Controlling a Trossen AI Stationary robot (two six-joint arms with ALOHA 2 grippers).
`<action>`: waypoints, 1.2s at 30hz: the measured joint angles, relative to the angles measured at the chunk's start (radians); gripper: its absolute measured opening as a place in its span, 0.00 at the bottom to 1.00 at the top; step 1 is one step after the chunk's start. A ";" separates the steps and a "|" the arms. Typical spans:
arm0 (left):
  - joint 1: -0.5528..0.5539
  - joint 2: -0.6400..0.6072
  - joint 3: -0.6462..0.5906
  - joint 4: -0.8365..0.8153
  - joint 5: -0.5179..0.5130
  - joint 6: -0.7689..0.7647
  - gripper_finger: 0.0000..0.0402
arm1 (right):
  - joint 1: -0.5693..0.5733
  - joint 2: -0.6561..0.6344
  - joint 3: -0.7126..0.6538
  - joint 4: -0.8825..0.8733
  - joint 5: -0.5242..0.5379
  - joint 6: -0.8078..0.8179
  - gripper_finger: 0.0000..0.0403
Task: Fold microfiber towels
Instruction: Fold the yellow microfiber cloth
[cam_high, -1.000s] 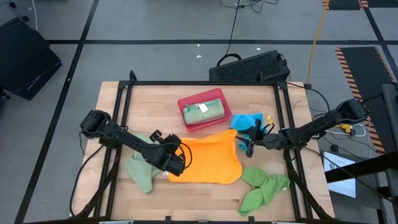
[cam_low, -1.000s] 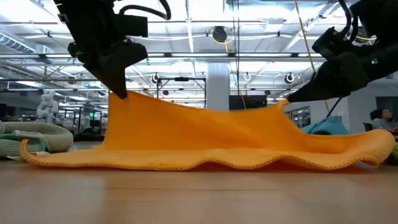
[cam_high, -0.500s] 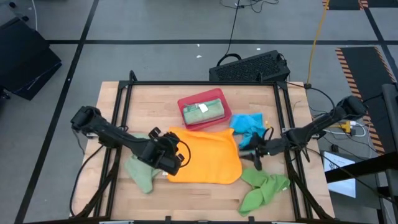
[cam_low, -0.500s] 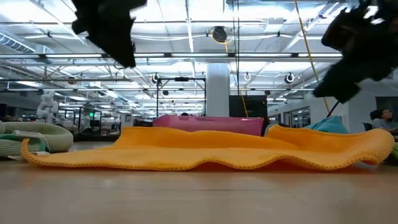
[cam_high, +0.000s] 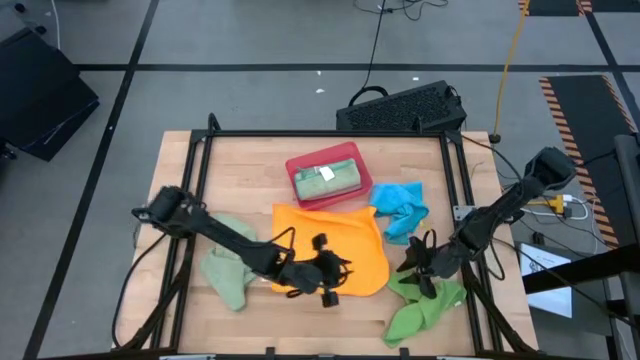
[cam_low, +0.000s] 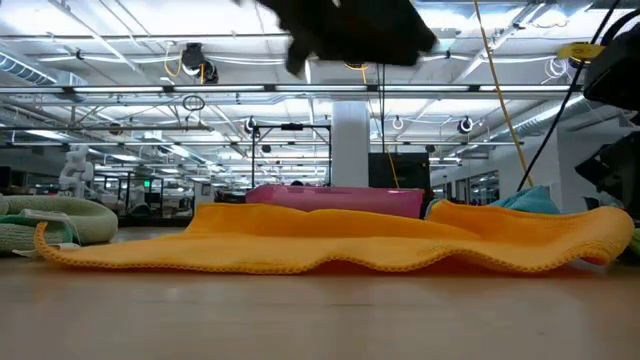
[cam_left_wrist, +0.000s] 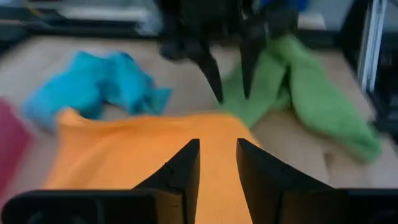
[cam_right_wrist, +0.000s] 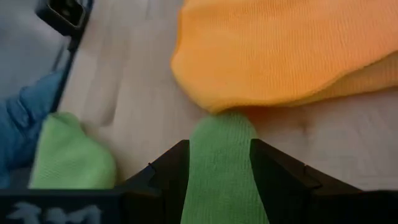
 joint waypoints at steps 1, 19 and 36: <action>0.015 0.022 -0.002 0.015 0.045 0.022 0.27 | 0.003 0.022 0.000 0.021 0.016 -0.009 0.40; 0.151 0.190 0.002 -0.230 0.101 -0.273 0.27 | 0.006 0.300 0.029 0.334 -0.011 -0.087 0.40; 0.108 0.094 0.004 -0.139 0.093 -0.194 0.27 | -0.023 0.295 0.327 -0.394 0.094 0.009 0.40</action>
